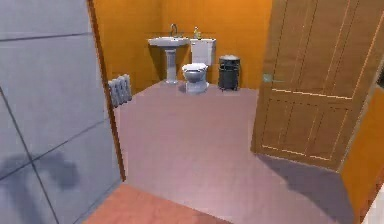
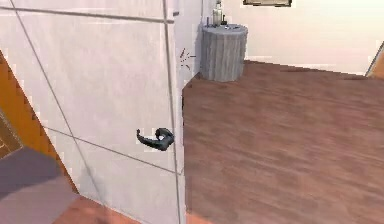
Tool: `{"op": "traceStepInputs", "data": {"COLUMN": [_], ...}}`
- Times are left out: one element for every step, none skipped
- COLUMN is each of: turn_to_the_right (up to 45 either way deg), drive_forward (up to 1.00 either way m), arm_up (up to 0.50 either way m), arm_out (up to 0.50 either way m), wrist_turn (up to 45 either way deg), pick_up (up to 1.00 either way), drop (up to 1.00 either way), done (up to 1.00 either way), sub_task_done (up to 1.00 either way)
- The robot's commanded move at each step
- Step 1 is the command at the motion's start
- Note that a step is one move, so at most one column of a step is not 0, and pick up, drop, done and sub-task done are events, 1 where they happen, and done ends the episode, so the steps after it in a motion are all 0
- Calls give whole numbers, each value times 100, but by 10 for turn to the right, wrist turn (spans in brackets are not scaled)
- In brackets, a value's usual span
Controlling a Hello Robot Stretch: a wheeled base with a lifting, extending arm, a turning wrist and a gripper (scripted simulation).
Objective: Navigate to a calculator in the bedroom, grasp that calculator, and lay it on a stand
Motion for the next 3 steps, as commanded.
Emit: {"op": "traceStepInputs", "data": {"turn_to_the_right": [0,0,210], "drive_forward": [100,95,0], "arm_up": [0,0,0], "arm_out": [0,0,0], "wrist_turn": [0,0,0], "pick_up": [0,0,0], "drop": [0,0,0], "done": [0,0,0], "sub_task_done": [0,0,0]}}
